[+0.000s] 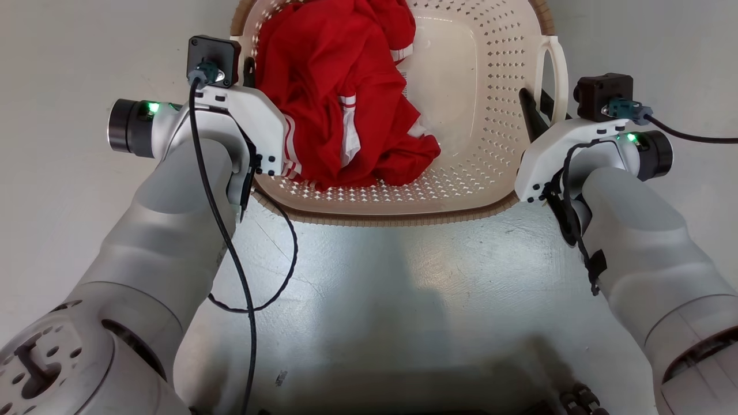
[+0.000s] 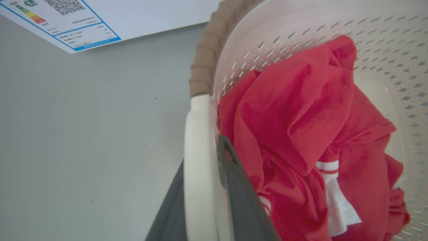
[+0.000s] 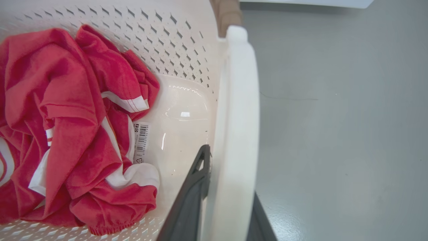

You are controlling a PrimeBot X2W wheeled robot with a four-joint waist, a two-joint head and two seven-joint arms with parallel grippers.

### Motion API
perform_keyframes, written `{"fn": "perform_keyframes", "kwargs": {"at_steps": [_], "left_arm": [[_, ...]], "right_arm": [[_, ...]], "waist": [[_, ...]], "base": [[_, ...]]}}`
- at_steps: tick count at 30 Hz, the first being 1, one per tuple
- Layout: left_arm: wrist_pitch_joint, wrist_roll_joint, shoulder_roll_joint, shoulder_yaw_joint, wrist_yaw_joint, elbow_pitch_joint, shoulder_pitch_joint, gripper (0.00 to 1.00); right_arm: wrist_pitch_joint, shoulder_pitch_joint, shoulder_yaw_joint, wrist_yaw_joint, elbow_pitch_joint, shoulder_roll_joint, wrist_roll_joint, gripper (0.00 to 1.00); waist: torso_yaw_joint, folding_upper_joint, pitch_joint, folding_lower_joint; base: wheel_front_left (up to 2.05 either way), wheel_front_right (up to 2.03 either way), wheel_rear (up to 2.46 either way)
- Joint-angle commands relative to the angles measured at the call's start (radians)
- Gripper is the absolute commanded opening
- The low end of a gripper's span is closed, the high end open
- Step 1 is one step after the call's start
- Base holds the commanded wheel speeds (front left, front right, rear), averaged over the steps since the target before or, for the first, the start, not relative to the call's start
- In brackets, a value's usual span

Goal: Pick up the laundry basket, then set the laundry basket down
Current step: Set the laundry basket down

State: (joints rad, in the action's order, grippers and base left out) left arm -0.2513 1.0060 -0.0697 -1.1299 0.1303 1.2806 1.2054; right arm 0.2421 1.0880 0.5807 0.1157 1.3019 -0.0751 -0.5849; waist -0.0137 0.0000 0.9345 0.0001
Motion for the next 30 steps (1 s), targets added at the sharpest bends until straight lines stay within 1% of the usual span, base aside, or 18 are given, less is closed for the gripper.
{"fn": "perform_keyframes", "kwargs": {"at_steps": [1, 15, 16, 17, 18, 19, 30], "left_arm": [[-0.010, -0.020, -0.014, 0.006, -0.012, -0.010, 0.017, 0.00], [-0.010, -0.054, -0.011, 0.036, -0.017, -0.006, 0.017, 0.00], [-0.010, -0.055, -0.011, 0.038, -0.018, -0.005, 0.016, 0.13], [-0.010, -0.055, -0.011, 0.040, -0.017, -0.004, 0.015, 0.13], [-0.010, -0.055, -0.011, 0.043, -0.016, -0.003, 0.015, 0.93], [-0.010, -0.056, -0.012, 0.046, -0.013, -0.003, 0.014, 1.00], [-0.010, -0.055, -0.014, 0.063, 0.001, 0.005, -0.013, 1.00]], "right_arm": [[0.019, -0.030, 0.012, 0.015, -0.013, 0.025, 0.015, 0.00], [0.020, -0.047, -0.009, 0.015, -0.012, 0.025, 0.018, 0.00], [0.020, -0.047, -0.013, 0.015, -0.012, 0.025, 0.016, 0.15], [0.020, -0.045, -0.020, 0.015, -0.012, 0.025, 0.014, 0.40], [0.020, -0.045, -0.025, 0.015, -0.012, 0.025, 0.014, 1.00], [0.020, -0.045, -0.029, 0.015, -0.012, 0.025, 0.014, 1.00], [0.020, -0.066, -0.080, 0.015, -0.038, 0.025, 0.034, 1.00]], "waist": [[0.000, 0.0000, 0.001, 0.0000], [-0.002, 0.0000, 0.007, 0.0000], [-0.003, 0.0000, 0.007, 0.0000], [-0.004, 0.0000, 0.007, 0.0000], [-0.004, 0.0000, 0.007, 0.0000], [-0.004, 0.0000, 0.006, 0.0000], [-0.014, 0.0000, -0.030, 0.0000]], "base": [[0.00, 0.00, 0.00], [0.00, 0.00, 0.00], [0.00, 0.00, 0.00], [0.00, 0.00, 0.00], [0.00, 0.00, 0.00], [0.00, 0.00, 0.00], [0.00, 0.00, 0.00]]}}
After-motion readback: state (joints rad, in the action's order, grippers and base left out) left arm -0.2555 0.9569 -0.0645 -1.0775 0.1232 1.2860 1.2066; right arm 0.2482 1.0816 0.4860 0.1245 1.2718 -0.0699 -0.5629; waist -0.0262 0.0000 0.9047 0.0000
